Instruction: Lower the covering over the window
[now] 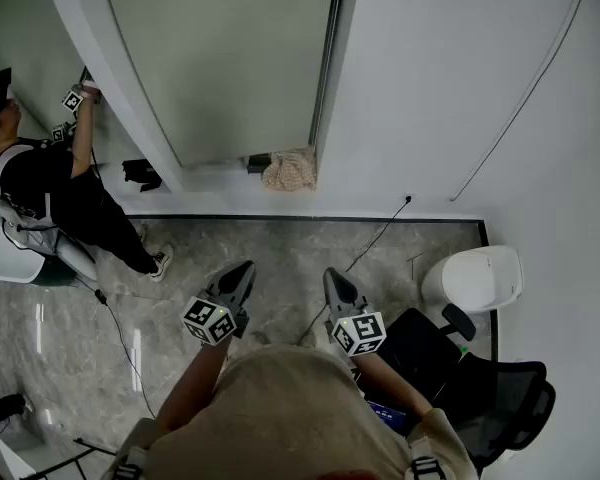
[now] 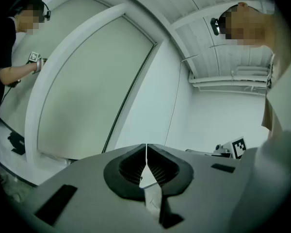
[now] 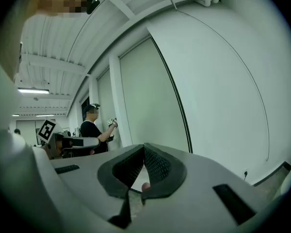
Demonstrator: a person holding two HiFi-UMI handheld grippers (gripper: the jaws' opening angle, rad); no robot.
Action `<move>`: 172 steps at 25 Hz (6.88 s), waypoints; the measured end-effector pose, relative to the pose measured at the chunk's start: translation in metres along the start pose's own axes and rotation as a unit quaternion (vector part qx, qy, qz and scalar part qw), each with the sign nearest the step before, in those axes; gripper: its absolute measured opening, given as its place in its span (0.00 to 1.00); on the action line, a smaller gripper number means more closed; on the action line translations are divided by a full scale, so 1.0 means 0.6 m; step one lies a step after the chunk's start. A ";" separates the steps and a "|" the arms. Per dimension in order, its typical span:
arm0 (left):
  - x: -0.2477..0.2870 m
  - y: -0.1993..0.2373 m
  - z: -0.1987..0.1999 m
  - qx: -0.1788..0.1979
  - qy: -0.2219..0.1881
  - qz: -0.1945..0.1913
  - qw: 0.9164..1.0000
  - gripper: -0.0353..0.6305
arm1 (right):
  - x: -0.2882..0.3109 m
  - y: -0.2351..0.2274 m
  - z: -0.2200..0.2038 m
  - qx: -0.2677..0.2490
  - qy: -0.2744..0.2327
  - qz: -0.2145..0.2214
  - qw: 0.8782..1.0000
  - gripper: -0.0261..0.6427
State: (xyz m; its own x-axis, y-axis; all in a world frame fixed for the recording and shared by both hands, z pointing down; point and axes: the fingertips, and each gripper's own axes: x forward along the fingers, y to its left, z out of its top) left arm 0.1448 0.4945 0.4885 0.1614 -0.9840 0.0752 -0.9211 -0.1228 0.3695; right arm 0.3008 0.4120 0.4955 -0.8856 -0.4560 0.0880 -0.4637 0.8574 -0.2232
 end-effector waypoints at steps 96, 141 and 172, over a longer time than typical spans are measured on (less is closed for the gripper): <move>0.226 0.388 0.069 -0.028 0.006 -0.051 0.998 0.09 | 0.430 -0.068 0.000 -0.009 0.033 0.010 0.999 0.17; 0.472 0.272 0.058 -0.029 0.034 -0.032 0.998 0.09 | 0.499 -0.284 0.050 0.016 0.037 0.083 0.996 0.17; 0.512 0.267 0.019 -0.046 0.057 -0.045 0.996 0.09 | 0.482 -0.273 0.034 0.000 0.020 0.046 0.999 0.17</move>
State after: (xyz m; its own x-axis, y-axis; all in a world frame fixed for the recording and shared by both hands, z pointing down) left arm 0.0425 0.1708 0.5601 0.2849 -0.9482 0.1403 -0.8657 -0.1917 0.4624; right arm 0.1212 0.1348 0.5378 -0.9246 -0.3658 0.1064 -0.3808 0.8951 -0.2321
